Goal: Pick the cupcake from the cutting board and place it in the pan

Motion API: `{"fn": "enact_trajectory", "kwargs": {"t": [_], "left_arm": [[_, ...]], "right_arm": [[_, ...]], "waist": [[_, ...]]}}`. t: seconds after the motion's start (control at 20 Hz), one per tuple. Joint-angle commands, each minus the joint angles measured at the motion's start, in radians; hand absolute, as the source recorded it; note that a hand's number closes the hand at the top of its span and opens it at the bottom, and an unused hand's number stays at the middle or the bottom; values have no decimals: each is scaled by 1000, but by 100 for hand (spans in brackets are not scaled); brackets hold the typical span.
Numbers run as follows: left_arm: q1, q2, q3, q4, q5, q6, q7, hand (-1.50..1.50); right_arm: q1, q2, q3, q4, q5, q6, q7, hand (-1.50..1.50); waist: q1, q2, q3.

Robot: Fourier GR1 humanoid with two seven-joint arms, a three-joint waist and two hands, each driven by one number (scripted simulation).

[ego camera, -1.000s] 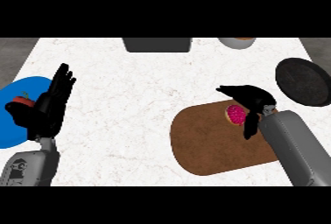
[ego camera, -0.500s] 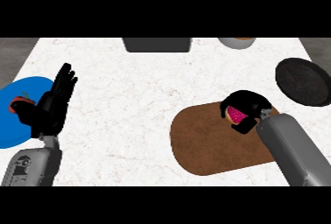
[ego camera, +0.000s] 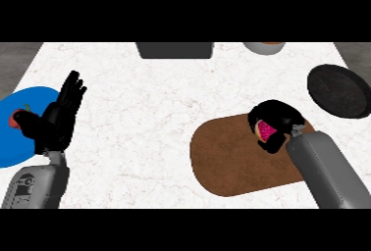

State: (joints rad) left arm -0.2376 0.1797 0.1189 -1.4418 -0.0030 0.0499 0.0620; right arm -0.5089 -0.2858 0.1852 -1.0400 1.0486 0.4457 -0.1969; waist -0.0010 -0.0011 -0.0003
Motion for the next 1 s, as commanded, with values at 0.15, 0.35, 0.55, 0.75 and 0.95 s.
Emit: {"fn": "enact_trajectory", "kwargs": {"t": [0.15, 0.35, 0.55, 0.75, 0.95], "left_arm": [[16, 17, 7, -50, 10, -7, 42, 0], [6, 22, 14, -31, 5, -3, 39, 0], [31, 1, 5, -21, -2, 3, 6, 0], [-5, -3, 3, -14, -4, 6, 12, 0], [-26, 13, 21, 10, 14, -14, 17, 0]], "right_arm": [[107, 218, -101, -88, 31, -159, 447, 150], [109, 226, -76, -276, 117, -360, 493, 150], [109, 266, -84, -398, 139, -426, 560, 150], [149, 208, -144, -519, 128, -434, 569, 150], [133, 194, -233, -615, 43, -399, 594, 150]], "waist": [[-15, -12, 0], [-23, -12, 0], [-10, -4, 0], [-7, -1, 0], [-7, 0, 0]]}}
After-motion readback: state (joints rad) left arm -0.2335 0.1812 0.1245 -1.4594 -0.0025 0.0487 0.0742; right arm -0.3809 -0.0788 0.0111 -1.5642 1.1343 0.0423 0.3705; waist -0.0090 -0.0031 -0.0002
